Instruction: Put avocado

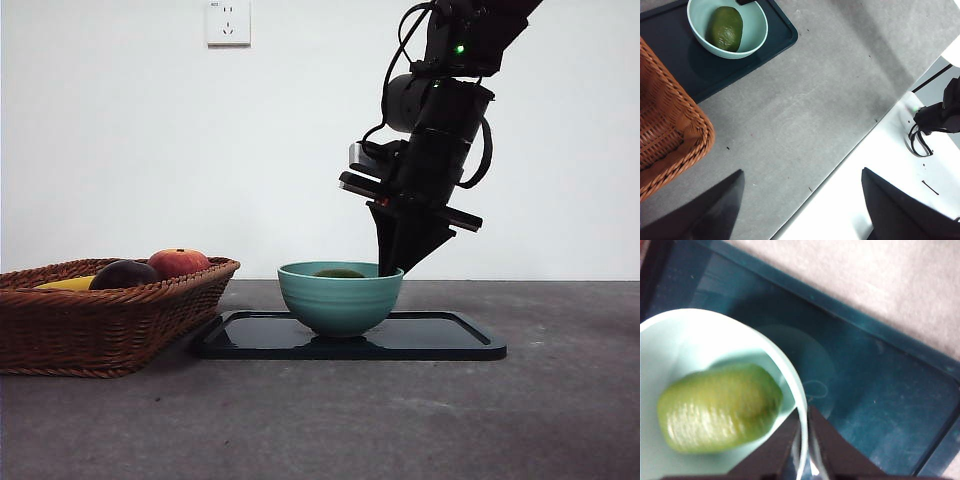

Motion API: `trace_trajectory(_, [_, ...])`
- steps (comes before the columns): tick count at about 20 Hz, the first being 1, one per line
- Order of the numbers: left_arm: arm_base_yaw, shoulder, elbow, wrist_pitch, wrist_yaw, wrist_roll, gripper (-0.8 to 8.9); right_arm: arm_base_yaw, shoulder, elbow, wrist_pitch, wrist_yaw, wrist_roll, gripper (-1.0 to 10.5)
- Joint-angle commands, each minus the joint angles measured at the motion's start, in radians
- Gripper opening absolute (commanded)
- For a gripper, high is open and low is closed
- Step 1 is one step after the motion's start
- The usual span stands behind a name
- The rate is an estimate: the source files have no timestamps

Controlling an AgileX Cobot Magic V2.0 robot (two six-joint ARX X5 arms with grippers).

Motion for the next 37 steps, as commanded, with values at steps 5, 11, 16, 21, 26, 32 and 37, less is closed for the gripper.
trace_trajectory(5, [-0.006, 0.004, 0.014, 0.007, 0.005, 0.019, 3.74, 0.006, 0.04, 0.031, -0.01, -0.005, 0.018, 2.5])
trace_trajectory(11, [-0.006, 0.004, 0.014, 0.008, 0.005, 0.019, 3.74, -0.021, -0.129, 0.035, -0.067, 0.045, 0.005, 2.7])
trace_trajectory(16, [-0.006, 0.004, 0.014, 0.008, 0.005, 0.019, 3.74, -0.014, -0.455, 0.034, -0.216, 0.035, -0.032, 2.7])
trace_trajectory(21, [-0.006, 0.004, 0.014, 0.008, 0.005, 0.019, 3.74, 0.085, -0.686, 0.026, -0.304, 0.039, -0.032, 2.7])
trace_trajectory(26, [-0.006, 0.004, 0.014, 0.008, 0.005, 0.019, 3.74, 0.208, -0.906, -0.192, -0.282, 0.093, -0.027, 2.7])
trace_trajectory(32, [-0.006, 0.004, 0.014, 0.008, 0.005, 0.019, 3.74, 0.245, -1.148, -0.616, -0.161, 0.064, 0.033, 2.7])
trace_trajectory(37, [-0.006, 0.004, 0.014, 0.007, 0.005, 0.019, 3.74, 0.247, -1.199, -0.704, -0.146, 0.003, 0.033, 2.7])
